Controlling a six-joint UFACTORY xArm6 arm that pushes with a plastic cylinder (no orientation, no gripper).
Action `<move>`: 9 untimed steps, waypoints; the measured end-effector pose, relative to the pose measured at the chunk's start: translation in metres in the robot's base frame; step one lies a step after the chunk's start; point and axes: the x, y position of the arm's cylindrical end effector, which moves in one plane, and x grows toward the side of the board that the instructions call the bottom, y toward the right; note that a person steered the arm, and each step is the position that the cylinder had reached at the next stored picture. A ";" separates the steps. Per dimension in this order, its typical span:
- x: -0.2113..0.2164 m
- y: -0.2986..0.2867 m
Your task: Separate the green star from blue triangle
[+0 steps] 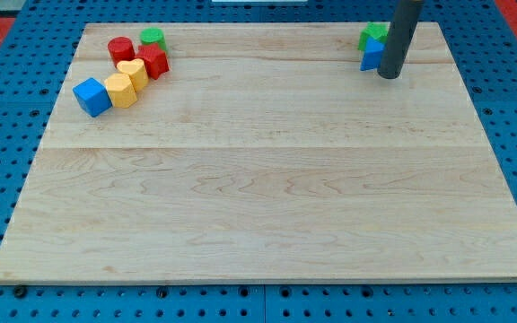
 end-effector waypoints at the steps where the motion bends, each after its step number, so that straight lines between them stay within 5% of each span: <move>1: 0.000 0.001; 3: 0.047 0.020; 4: 0.024 0.070; 6: -0.096 0.105; 9: -0.118 0.102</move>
